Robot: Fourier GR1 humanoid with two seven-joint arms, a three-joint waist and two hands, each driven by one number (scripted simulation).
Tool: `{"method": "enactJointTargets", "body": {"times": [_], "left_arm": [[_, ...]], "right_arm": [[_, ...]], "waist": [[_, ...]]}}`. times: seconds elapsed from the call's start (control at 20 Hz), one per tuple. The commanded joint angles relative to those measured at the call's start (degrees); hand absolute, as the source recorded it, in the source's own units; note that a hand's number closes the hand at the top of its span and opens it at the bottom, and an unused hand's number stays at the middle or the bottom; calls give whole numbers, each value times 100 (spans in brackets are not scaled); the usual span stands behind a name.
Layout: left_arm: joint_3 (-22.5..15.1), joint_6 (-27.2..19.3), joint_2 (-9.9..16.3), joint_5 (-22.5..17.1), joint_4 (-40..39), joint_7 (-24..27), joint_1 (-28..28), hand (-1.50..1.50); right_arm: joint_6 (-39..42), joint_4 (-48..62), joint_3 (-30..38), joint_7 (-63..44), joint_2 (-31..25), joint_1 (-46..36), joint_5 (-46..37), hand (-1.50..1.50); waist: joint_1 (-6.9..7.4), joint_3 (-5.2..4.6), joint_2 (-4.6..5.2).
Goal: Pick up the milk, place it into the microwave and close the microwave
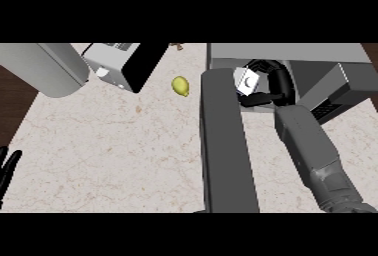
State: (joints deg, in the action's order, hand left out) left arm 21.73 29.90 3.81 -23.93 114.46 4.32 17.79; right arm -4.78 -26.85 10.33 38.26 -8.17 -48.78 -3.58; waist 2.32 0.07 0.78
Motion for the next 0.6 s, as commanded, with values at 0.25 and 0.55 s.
{"method": "enactJointTargets", "body": {"times": [0.25, 0.55], "left_arm": [[-309, -21, -154, 177, 30, -29, -213, -150], [-228, -83, 181, -46, 3, -313, -680, -150]], "right_arm": [[-586, 1211, 247, 343, -313, -1092, -219, 150], [-1056, 1596, 146, 373, -371, -1286, -476, 150]], "waist": [[243, 8, 106], [368, 15, 195]]}}
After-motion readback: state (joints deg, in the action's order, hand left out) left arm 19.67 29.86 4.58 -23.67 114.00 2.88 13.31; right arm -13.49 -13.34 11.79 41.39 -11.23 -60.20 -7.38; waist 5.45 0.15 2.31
